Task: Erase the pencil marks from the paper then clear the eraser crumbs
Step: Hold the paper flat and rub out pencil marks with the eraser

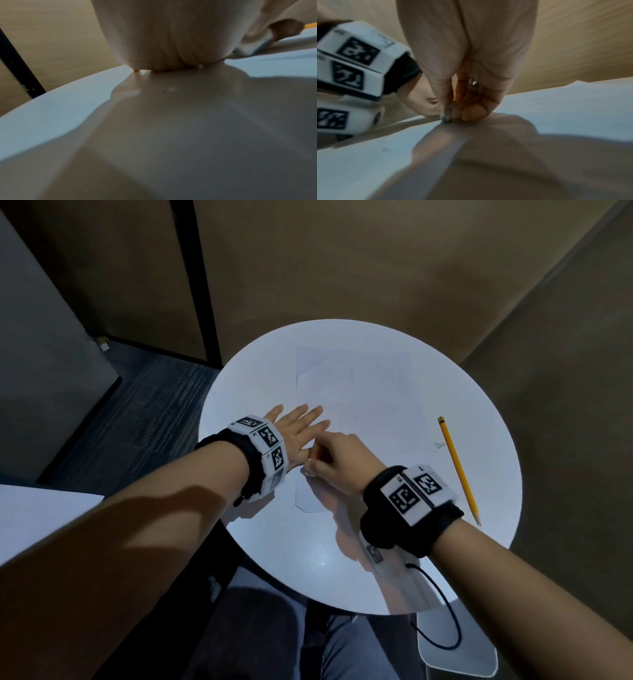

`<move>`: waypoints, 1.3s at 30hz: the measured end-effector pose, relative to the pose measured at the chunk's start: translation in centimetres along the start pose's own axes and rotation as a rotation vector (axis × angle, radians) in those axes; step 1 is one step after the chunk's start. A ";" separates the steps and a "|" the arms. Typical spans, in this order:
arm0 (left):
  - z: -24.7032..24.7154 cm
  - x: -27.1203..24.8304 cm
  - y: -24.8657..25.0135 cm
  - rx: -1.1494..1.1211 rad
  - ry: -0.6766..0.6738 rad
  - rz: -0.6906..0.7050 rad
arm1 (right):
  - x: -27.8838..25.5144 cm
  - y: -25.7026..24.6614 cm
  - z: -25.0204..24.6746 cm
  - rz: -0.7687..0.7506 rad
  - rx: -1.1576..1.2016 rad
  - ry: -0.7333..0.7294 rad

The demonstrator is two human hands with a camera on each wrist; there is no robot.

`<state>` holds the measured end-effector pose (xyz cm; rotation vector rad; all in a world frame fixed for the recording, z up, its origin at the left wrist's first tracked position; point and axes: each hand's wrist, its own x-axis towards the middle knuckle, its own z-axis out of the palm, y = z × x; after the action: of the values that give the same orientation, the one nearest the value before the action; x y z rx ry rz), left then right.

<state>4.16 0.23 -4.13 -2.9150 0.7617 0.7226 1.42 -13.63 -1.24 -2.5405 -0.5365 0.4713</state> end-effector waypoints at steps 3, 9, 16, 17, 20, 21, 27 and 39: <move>-0.1 0.1 -0.1 0.009 -0.019 0.008 | -1.4 -0.2 0.7 -0.045 0.021 -0.112; -0.2 -0.1 0.1 0.006 -0.012 0.001 | -0.6 -0.4 0.0 -0.010 0.036 -0.058; -0.4 -0.1 -0.1 -0.009 -0.013 0.011 | -1.8 -0.7 0.7 -0.067 0.044 -0.208; -0.4 -0.1 -0.1 -0.004 -0.015 0.009 | -1.5 -0.8 0.5 -0.063 0.039 -0.190; -0.3 -0.3 0.1 0.005 -0.001 0.002 | -0.6 -0.8 0.6 0.002 0.055 -0.073; -0.3 -0.3 0.1 0.010 0.003 0.004 | -0.8 -0.9 0.9 -0.002 0.052 -0.084; -0.3 0.0 -0.1 -0.009 -0.018 0.000 | -1.3 -0.1 -0.3 0.026 0.051 -0.123; -0.1 0.0 0.0 -0.009 -0.007 0.001 | -1.4 0.3 -0.7 0.086 0.041 -0.022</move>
<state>4.17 0.23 -4.03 -2.9185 0.7613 0.7378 0.60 -14.76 -0.54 -2.5290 -0.4225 0.5356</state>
